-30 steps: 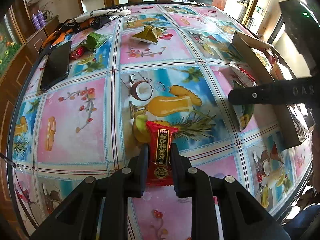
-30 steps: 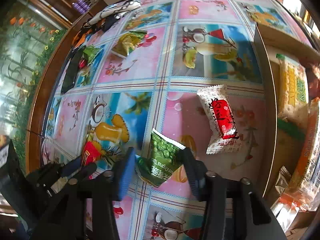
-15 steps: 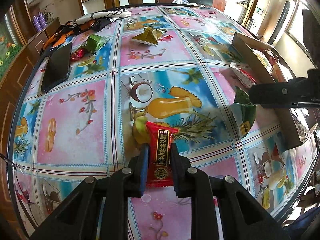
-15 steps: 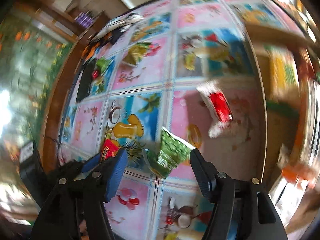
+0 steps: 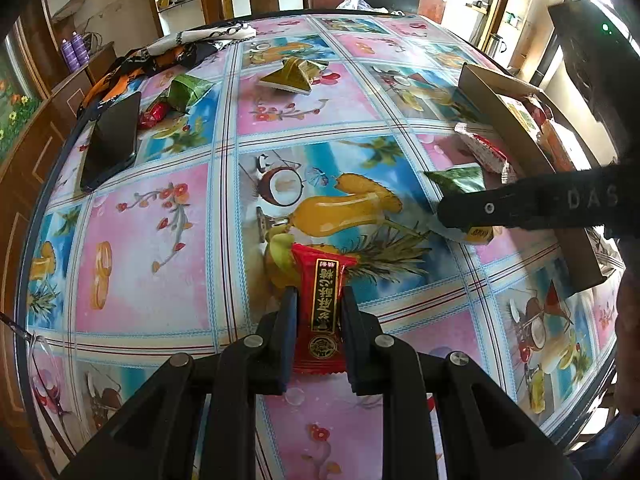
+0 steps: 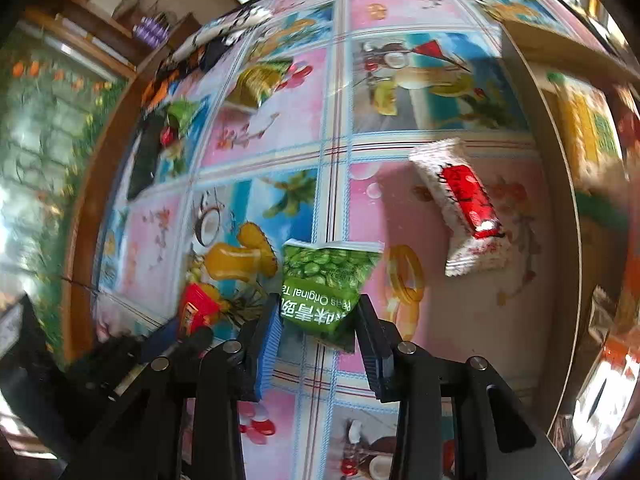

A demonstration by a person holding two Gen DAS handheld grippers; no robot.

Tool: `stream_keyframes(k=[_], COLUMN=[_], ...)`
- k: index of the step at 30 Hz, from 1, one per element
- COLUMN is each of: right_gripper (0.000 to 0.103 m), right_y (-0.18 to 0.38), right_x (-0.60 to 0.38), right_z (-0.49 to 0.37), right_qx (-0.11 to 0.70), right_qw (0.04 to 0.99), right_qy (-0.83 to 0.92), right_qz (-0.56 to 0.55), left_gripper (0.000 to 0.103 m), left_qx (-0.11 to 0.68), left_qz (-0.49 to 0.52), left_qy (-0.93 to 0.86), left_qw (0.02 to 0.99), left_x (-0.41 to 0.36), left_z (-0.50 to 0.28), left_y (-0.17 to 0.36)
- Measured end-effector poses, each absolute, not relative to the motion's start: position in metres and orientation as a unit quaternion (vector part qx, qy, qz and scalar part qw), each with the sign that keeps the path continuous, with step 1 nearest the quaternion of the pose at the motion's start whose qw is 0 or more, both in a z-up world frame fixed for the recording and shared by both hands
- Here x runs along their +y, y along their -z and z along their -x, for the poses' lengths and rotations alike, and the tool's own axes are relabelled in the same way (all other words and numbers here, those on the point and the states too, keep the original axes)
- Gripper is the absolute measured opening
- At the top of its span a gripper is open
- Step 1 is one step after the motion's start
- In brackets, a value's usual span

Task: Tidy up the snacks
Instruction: 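Lift and carry both bags over the cardboard box with both grippers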

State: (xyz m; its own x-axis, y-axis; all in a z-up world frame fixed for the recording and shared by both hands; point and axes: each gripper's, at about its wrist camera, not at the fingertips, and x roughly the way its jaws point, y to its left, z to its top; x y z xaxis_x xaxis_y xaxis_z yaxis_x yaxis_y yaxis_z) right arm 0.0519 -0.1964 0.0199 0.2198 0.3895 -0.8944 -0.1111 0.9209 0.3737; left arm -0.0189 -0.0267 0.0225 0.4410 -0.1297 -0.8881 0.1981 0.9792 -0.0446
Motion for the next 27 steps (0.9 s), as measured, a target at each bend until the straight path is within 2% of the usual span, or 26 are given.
stream_keyframes(k=[12, 20, 27], right_gripper=[0.037, 0.037, 0.037], right_y=[-0.032, -0.050, -0.055], right_x=[-0.182, -0.187, -0.197], right_z=[-0.044, -0.028, -0.020], right_qx=[0.568, 0.546, 0.542], right_qw=[0.803, 0.814, 0.813], right_qy=[-0.173, -0.191, -0.197], right_qz=[-0.045, -0.057, -0.072], left_gripper=[0.017, 0.017, 0.017], left_qx=[0.509, 0.507, 0.505], left_qz=[-0.020, 0.043, 0.059], left_qy=[0.085, 0.092, 0.090], left_qw=[0.856, 0.856, 0.856], left_x=[-0.022, -0.007, -0.008], left_z=[0.017, 0.014, 0.013], left_y=[-0.023, -0.030, -0.040])
